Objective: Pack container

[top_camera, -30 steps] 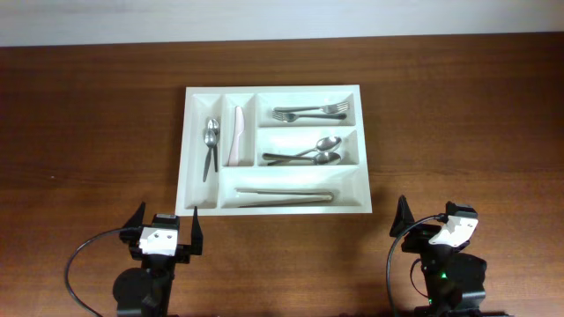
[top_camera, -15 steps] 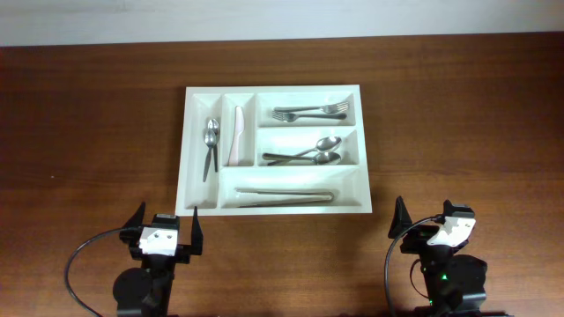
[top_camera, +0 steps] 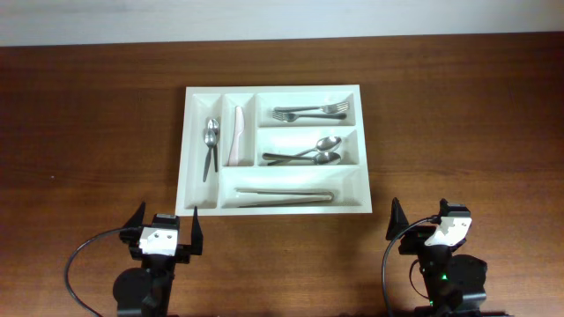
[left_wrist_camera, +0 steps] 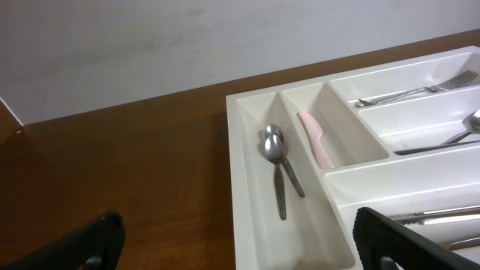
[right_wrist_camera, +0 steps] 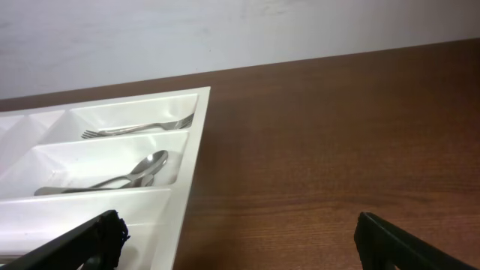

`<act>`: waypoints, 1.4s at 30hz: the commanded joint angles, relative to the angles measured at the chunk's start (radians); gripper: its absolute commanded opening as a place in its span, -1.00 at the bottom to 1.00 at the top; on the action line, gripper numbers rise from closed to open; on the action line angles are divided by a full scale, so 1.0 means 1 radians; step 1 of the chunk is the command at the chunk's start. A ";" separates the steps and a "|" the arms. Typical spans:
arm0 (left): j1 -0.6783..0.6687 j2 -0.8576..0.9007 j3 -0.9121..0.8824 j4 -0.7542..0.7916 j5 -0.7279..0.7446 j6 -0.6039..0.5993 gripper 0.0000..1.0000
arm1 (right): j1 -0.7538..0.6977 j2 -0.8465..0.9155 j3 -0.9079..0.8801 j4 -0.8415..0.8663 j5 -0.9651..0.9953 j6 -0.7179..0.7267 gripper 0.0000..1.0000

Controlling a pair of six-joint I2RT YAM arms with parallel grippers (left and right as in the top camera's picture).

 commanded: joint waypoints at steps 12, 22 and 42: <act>0.004 -0.006 -0.007 0.002 -0.006 -0.012 0.98 | 0.010 -0.012 -0.007 -0.008 -0.061 -0.041 0.98; 0.004 -0.006 -0.007 0.002 -0.006 -0.012 0.99 | 0.010 0.106 -0.007 -0.008 -0.055 -0.091 0.98; 0.004 -0.006 -0.007 0.002 -0.006 -0.012 0.99 | 0.035 -0.012 -0.006 -0.007 -0.039 -0.115 0.98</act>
